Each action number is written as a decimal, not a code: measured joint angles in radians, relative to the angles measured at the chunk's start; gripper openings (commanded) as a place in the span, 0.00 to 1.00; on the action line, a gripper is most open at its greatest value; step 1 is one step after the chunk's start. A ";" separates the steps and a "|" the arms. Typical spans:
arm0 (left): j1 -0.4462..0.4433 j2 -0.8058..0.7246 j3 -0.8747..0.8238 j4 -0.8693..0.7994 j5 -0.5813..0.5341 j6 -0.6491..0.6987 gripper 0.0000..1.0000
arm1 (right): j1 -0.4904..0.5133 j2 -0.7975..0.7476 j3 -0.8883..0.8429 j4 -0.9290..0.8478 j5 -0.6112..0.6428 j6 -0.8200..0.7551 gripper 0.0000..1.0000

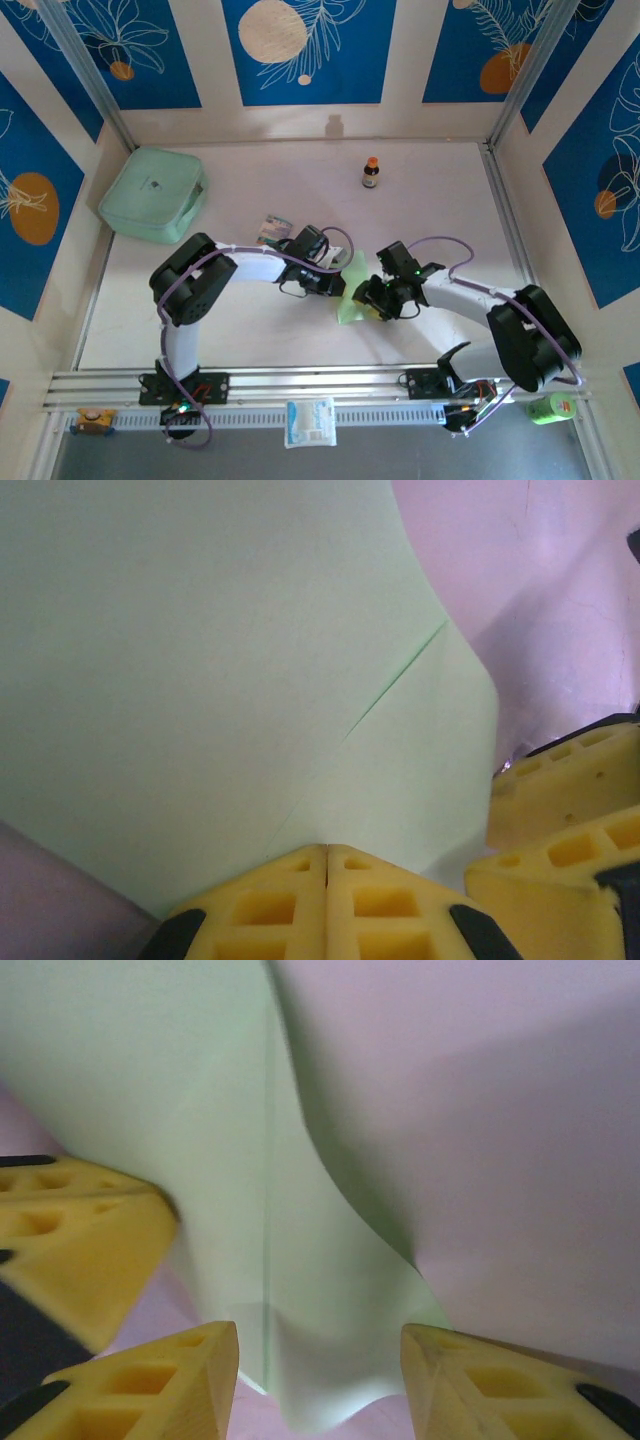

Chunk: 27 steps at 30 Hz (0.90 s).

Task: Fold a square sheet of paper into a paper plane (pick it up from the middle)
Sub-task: Turn over the paper at the center of the table.

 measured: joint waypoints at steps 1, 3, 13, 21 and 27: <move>0.000 0.000 0.000 0.000 0.000 0.000 0.00 | 0.000 0.011 -0.005 0.039 -0.015 0.000 0.49; 0.000 0.000 0.000 0.000 0.000 0.000 0.00 | 0.000 0.023 -0.011 0.094 -0.031 0.003 0.50; 0.000 0.000 0.000 0.000 0.000 0.001 0.00 | -0.067 0.024 0.001 0.151 -0.054 -0.051 0.51; 0.000 -0.001 0.000 -0.004 0.000 0.002 0.00 | -0.156 0.059 0.007 0.185 -0.141 -0.125 0.50; 0.000 -0.001 0.001 -0.007 0.000 0.003 0.00 | -0.193 0.103 0.024 0.213 -0.197 -0.166 0.48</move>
